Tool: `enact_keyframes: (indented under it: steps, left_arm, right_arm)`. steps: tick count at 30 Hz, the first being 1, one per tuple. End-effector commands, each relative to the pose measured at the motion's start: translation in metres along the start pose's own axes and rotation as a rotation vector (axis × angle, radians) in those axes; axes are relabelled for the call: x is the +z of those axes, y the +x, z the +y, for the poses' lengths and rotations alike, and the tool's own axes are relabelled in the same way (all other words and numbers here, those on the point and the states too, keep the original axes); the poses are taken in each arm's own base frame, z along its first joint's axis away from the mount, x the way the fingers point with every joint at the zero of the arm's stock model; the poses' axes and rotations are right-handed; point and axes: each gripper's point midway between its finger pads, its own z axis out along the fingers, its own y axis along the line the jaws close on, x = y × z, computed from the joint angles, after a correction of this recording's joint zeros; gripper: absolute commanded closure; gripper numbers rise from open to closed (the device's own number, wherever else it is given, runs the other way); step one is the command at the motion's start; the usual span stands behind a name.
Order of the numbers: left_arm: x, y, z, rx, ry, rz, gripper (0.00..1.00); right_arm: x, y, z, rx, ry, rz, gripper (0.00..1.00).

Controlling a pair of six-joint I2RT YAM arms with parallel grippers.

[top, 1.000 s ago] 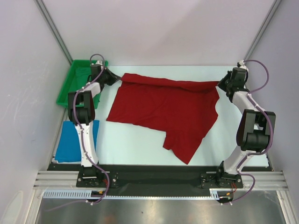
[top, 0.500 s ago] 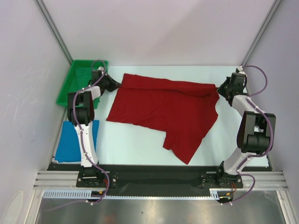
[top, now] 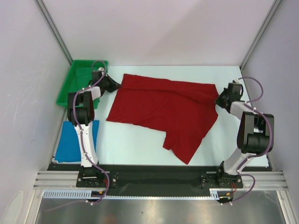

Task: Fold and stack the t-shirts
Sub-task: Fold the tshirt

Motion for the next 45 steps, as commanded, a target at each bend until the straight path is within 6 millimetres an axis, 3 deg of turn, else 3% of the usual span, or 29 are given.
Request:
enact_keyframes:
  steps: [1, 4, 7, 10, 12, 15, 17, 18, 21, 25, 28, 30, 31, 41, 45]
  left_arm:
    - [-0.025, -0.033, -0.031, 0.068, 0.021, -0.091, 0.93]
    - [-0.029, -0.037, -0.033, 0.086, 0.011, -0.103, 0.83]
    - [-0.038, -0.043, -0.043, 0.124, 0.01, -0.13, 0.75]
    - [-0.049, -0.048, -0.059, 0.184, 0.026, -0.161, 0.63]
    - [-0.05, -0.052, -0.073, 0.221, 0.049, -0.173, 0.58]
    - [-0.038, -0.054, -0.09, 0.256, 0.109, -0.155, 0.59]
    - [-0.029, -0.049, -0.099, 0.245, 0.167, -0.118, 0.65]
    - [-0.02, -0.049, -0.099, 0.236, 0.18, -0.111, 0.66]
    - [-0.009, -0.053, -0.114, 0.204, 0.248, -0.105, 0.69]
    - [0.02, -0.048, -0.108, 0.089, 0.296, -0.07, 0.75]
    - [0.028, -0.05, -0.113, 0.025, 0.347, -0.068, 0.77]
    - [0.036, -0.047, -0.106, -0.011, 0.353, -0.059, 0.78]
    - [0.043, -0.032, -0.116, -0.007, 0.363, -0.032, 0.78]
    - [0.071, -0.011, -0.084, -0.13, 0.29, 0.007, 0.82]
    - [0.077, -0.008, -0.072, -0.163, 0.261, 0.01, 0.83]
  right_arm:
    - [-0.011, 0.016, 0.002, 0.026, -0.01, 0.019, 0.97]
    - [-0.015, 0.047, -0.004, 0.019, 0.007, 0.06, 0.85]
    - [-0.016, 0.051, -0.007, -0.003, 0.018, 0.057, 0.71]
    - [-0.017, 0.026, -0.01, 0.007, 0.034, 0.008, 0.48]
    - [-0.017, -0.002, -0.003, 0.02, -0.003, -0.053, 0.33]
    - [0.001, -0.035, 0.017, 0.007, -0.085, -0.092, 0.27]
    - [0.013, -0.046, 0.022, -0.022, -0.092, -0.099, 0.27]
    - [0.015, -0.064, 0.034, -0.033, -0.125, -0.126, 0.27]
    - [0.039, -0.066, 0.034, -0.048, -0.13, -0.104, 0.27]
    - [0.059, -0.082, 0.048, -0.046, -0.183, -0.12, 0.34]
    - [0.077, -0.075, 0.046, -0.032, -0.185, -0.096, 0.38]
    - [0.085, -0.072, 0.043, -0.026, -0.183, -0.088, 0.4]
    - [0.088, -0.072, 0.043, -0.024, -0.186, -0.086, 0.41]
    - [0.113, -0.064, 0.04, -0.005, -0.195, -0.073, 0.5]
    - [0.12, -0.067, 0.039, -0.005, -0.191, -0.082, 0.61]
